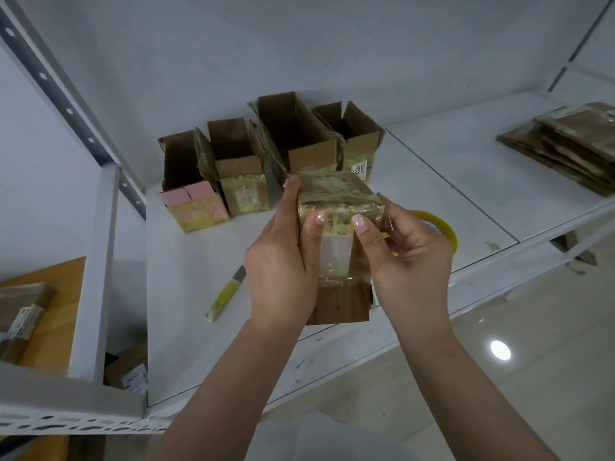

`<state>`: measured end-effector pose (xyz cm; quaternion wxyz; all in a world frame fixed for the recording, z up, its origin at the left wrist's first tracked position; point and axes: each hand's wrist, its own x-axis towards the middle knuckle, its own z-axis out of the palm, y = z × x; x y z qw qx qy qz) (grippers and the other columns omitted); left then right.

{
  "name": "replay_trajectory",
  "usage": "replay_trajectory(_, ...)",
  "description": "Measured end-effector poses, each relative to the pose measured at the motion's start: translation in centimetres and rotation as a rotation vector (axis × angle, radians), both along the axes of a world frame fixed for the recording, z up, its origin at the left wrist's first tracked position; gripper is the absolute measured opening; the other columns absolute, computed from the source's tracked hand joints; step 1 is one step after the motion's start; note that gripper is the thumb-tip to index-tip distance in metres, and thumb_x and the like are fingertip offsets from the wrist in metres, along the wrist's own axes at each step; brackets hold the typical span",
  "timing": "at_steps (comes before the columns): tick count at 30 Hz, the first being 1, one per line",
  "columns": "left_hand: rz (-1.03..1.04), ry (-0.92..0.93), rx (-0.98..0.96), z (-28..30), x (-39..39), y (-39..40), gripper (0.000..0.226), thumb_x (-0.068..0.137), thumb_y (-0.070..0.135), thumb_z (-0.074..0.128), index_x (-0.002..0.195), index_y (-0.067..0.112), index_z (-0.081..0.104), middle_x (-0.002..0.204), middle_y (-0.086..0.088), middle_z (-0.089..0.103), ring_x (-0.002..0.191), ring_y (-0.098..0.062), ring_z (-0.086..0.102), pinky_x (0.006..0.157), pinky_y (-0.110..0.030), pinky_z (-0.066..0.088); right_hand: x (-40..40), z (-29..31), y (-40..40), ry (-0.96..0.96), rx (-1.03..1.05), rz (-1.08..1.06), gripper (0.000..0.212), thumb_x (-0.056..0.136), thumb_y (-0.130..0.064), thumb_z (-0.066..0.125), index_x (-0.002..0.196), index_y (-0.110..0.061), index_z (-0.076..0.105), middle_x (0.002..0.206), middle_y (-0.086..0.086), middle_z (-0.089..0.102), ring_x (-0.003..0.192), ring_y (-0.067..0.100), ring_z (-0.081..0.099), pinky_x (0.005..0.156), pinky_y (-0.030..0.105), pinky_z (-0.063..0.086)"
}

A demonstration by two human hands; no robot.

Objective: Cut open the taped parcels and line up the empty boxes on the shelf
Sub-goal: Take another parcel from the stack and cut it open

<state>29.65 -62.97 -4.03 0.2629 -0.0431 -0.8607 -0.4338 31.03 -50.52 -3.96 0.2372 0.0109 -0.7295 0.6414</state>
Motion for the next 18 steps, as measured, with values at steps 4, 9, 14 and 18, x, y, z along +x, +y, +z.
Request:
replay_trajectory(4, 0.026, 0.018, 0.001, 0.6, -0.1, -0.3, 0.075, 0.094, 0.064, 0.017, 0.143, 0.016, 0.048, 0.062, 0.009, 0.051, 0.053, -0.002, 0.051, 0.05, -0.008, 0.033, 0.0, -0.7, -0.3, 0.02, 0.081, -0.04, 0.042, 0.096, -0.043, 0.05, 0.129, -0.022, 0.064, 0.1, -0.001, 0.071, 0.101, 0.021, 0.065, 0.08, 0.043, 0.058)
replay_trajectory(9, 0.035, -0.039, 0.091, 0.6, -0.1, -0.6, 0.067, 0.096, 0.059, 0.024, 0.136, 0.015, 0.056, 0.062, 0.005, 0.058, 0.06, -0.004, 0.058, 0.052, -0.016, 0.043, 0.3, -0.2, -0.3, 0.039, 0.107, 0.022, 0.048, 0.097, -0.05, 0.042, 0.125, -0.02, 0.066, 0.09, 0.001, 0.07, 0.096, 0.018, 0.064, 0.077, 0.034, 0.056)
replay_trajectory(14, -0.072, -0.111, 0.239, 0.8, -0.2, -0.9, 0.059, 0.094, 0.054, 0.032, 0.116, 0.012, 0.066, 0.061, 0.012, 0.055, 0.062, 0.002, 0.055, 0.054, -0.011, 0.038, -0.4, -0.2, 0.9, 0.01, 0.037, -0.011, 0.032, 0.101, -0.049, 0.034, 0.125, -0.049, 0.055, 0.103, -0.016, 0.07, 0.106, 0.01, 0.063, 0.089, 0.039, 0.055)
replay_trajectory(18, -0.082, -0.071, 0.209, 1.1, 0.6, -0.2, 0.056, 0.097, 0.049, 0.033, 0.128, 0.013, 0.062, 0.06, 0.002, 0.057, 0.064, -0.007, 0.059, 0.052, -0.018, 0.043, -0.6, -0.8, 0.4, -0.029, 0.187, -0.052, 0.054, 0.093, -0.066, 0.022, 0.137, -0.047, 0.047, 0.102, -0.026, 0.056, 0.113, 0.012, 0.051, 0.095, 0.02, 0.044)
